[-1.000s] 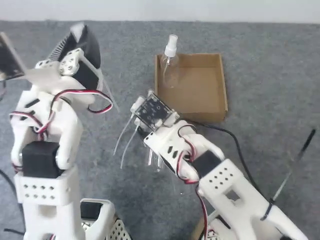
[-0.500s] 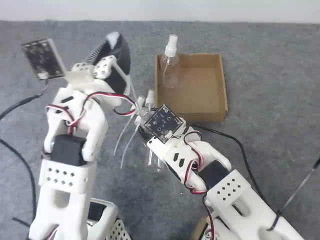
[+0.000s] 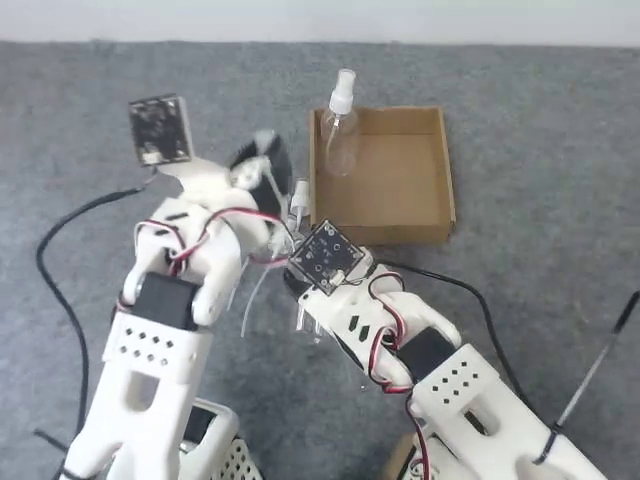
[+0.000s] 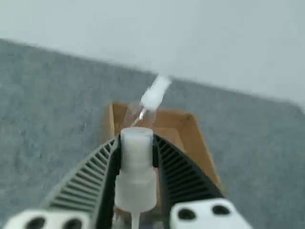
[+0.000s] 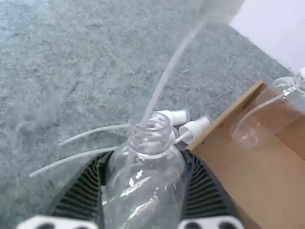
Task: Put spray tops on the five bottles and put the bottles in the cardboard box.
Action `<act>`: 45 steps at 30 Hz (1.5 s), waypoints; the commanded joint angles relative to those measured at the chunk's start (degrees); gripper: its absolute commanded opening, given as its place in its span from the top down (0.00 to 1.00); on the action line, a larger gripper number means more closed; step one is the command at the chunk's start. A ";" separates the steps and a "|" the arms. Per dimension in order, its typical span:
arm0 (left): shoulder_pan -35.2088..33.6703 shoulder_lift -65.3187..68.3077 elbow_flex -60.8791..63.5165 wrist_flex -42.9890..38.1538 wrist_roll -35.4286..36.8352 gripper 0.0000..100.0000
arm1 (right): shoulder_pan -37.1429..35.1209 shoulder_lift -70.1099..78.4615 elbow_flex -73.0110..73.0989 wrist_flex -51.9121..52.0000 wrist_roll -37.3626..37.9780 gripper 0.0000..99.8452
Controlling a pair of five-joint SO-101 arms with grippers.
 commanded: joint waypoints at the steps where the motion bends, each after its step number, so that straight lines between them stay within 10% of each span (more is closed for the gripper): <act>1: 0.88 -6.51 2.59 2.64 -5.01 0.99 | 0.31 -1.71 -0.97 -2.51 -0.70 0.99; 8: 2.73 -13.63 12.09 -2.46 -7.21 0.99 | 1.63 2.51 -3.43 -7.87 -11.52 0.99; 45: -7.56 2.11 -5.58 -1.23 -14.33 0.87 | 2.51 5.76 -2.37 -11.03 -12.04 0.99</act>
